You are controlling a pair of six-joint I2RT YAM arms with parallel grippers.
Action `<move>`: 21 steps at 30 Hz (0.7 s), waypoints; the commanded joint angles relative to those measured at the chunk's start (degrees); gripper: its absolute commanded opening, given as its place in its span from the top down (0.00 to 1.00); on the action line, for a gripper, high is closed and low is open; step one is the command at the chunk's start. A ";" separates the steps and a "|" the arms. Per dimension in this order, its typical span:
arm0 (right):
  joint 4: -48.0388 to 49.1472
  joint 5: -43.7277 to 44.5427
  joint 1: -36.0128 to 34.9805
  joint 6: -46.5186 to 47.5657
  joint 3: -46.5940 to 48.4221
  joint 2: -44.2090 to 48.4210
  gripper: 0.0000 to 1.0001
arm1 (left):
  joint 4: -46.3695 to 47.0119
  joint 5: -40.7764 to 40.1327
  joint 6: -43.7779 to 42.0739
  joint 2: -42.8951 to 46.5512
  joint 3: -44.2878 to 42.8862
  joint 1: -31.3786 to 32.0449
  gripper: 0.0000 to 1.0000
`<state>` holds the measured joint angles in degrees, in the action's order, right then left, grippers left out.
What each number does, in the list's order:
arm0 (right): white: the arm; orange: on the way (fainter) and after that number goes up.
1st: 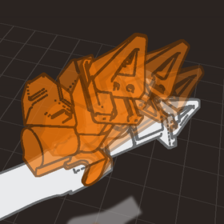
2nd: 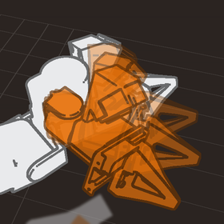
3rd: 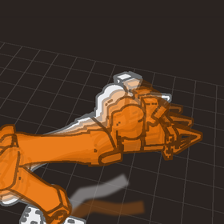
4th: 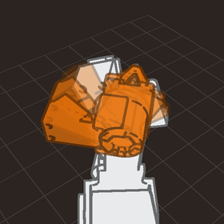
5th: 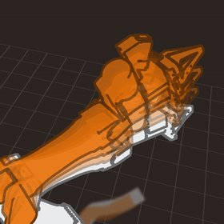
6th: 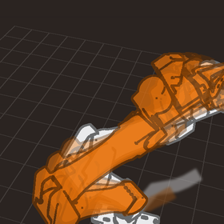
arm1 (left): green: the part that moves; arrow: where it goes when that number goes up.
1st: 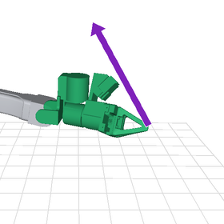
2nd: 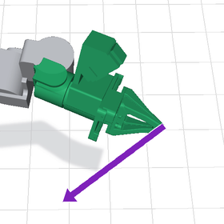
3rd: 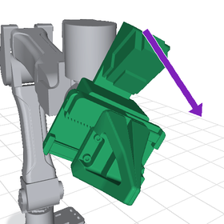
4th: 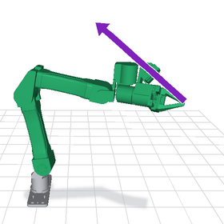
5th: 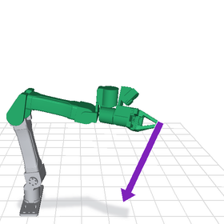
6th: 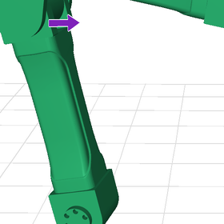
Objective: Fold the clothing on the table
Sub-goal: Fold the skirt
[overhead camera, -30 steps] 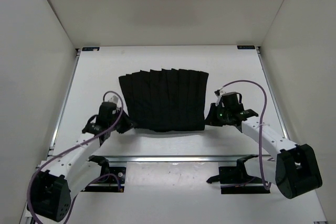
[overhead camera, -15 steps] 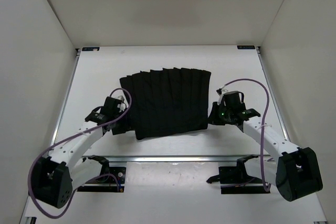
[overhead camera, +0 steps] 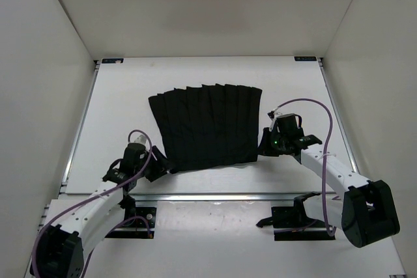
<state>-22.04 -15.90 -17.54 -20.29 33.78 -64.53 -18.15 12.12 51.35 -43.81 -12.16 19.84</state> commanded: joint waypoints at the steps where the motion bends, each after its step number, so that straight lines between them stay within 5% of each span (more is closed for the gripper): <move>1: 2.09 -0.53 -0.39 0.35 -0.38 0.28 1.00 | 6.63 -0.07 8.57 4.68 4.15 0.82 0.36; 21: 2.35 -0.45 0.05 -0.27 -0.29 0.28 1.00 | 4.35 -4.63 18.78 15.08 14.36 3.98 0.44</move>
<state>-21.54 -16.14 -17.54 -20.36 33.74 -64.75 -13.91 10.46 67.99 -28.14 -3.14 22.39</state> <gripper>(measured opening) 0.006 0.568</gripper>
